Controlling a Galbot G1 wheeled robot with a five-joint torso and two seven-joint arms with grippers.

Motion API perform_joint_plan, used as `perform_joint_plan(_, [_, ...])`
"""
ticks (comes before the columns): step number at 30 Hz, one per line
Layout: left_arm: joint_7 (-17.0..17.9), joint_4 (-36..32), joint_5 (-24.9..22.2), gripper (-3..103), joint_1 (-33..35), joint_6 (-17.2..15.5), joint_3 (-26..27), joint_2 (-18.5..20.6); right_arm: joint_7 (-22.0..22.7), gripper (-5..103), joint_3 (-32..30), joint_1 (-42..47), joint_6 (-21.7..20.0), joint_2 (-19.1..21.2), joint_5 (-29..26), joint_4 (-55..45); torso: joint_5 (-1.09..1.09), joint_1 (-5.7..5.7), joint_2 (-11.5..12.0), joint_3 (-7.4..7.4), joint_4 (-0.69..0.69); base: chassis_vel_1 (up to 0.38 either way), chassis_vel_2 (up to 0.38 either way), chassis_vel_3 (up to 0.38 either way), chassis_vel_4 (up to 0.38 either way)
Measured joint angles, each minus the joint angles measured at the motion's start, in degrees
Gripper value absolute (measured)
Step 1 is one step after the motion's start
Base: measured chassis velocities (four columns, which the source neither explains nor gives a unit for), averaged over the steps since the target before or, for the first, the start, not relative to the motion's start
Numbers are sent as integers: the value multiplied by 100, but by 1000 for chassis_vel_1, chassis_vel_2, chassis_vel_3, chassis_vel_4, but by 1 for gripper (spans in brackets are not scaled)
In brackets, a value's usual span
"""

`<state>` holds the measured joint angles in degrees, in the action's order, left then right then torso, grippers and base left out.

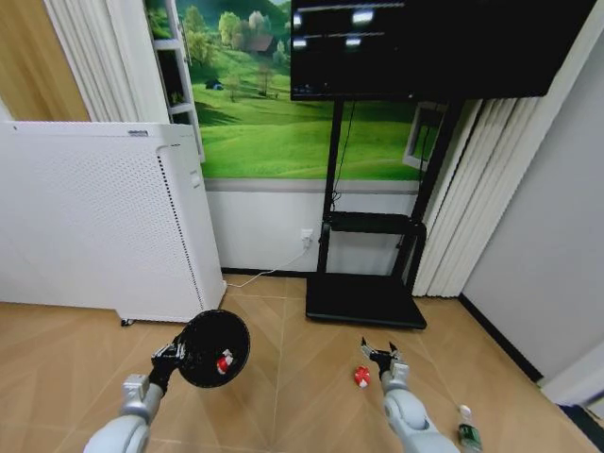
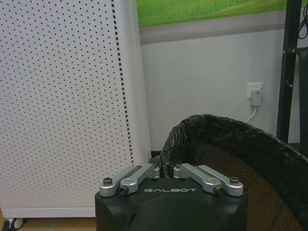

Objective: Pick up the trash bin and place the garbage on the floor into it.

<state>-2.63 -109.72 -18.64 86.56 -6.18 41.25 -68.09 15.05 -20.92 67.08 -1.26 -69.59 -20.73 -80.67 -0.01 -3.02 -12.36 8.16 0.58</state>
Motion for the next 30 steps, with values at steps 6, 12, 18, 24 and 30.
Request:
perform_joint_plan(6, [-2,-63,36,7,93,31,7,-50,82,100,548,-332,-324,247,122,503,1,0,0,0,6,0,0,0,0])
perform_joint_plan(12, [113,28,261,7,188,-235,16,36,190,100,1168,-1048,-393,156,150,1466,2,0,0,0,2,0,0,0,0])
perform_joint_plan(18, [129,501,286,7,94,-157,54,160,246,100,1532,-1623,-341,-195,263,2386,-1,0,0,0,2,0,0,0,0])
perform_joint_plan(24, [126,650,201,7,-115,-141,-76,230,311,100,1699,-1960,-366,-432,552,3004,0,0,0,0,4,0,0,0,0])
perform_joint_plan(30, [119,661,80,7,-309,-147,-224,339,388,100,1747,-2581,-399,-729,963,4135,0,0,0,1,3,0,0,0,0])
